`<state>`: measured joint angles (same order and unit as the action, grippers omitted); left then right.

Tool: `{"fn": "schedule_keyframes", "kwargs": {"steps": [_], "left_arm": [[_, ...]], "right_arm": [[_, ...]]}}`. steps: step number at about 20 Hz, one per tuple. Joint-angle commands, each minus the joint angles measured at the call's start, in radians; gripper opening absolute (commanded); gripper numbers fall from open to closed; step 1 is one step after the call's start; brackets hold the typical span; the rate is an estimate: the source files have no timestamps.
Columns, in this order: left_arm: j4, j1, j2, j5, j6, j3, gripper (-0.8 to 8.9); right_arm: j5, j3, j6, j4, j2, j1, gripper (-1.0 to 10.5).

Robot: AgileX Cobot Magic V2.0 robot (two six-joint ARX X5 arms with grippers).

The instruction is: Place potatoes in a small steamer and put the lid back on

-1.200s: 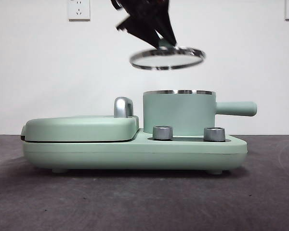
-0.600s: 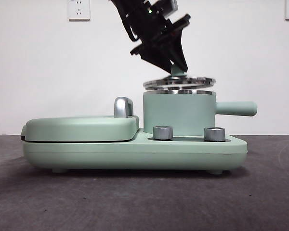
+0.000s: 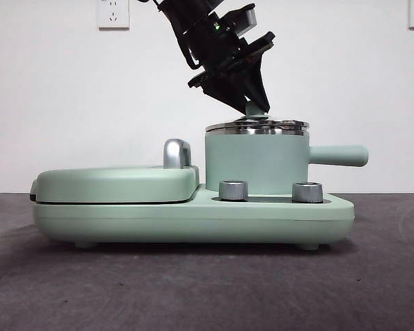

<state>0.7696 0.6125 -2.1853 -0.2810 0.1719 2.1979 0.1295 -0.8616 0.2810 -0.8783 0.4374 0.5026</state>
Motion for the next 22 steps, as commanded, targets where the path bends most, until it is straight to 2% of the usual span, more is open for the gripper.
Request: {"fn": "schedule_keyframes", "kwargs": {"steps": [1,5,13,16,21,22], "left_arm": [[-0.020,0.003,-0.023,0.000,-0.003,0.032,0.06],[-0.012,0.003,-0.024,0.002,-0.002,0.032,0.06],[0.002,0.029,-0.028,0.029,0.071,0.032,0.06],[0.004,0.039,-0.037,0.086,0.075,0.032,0.06],[0.008,0.040,-0.041,0.086,0.070,0.032,0.07],[0.008,0.040,-0.041,0.086,0.067,0.032,0.31]], "right_arm": [[0.001,-0.005,0.021,0.010,0.003,0.006,4.6],[0.001,-0.005,0.026,0.011,0.003,0.006,4.6],[-0.001,-0.005,0.026,0.011,0.003,0.006,4.6],[-0.001,-0.005,0.026,0.011,0.003,0.006,4.6],[0.000,-0.005,0.026,0.010,0.003,0.006,4.6],[0.000,-0.005,0.026,0.010,0.003,0.006,4.6]]}}
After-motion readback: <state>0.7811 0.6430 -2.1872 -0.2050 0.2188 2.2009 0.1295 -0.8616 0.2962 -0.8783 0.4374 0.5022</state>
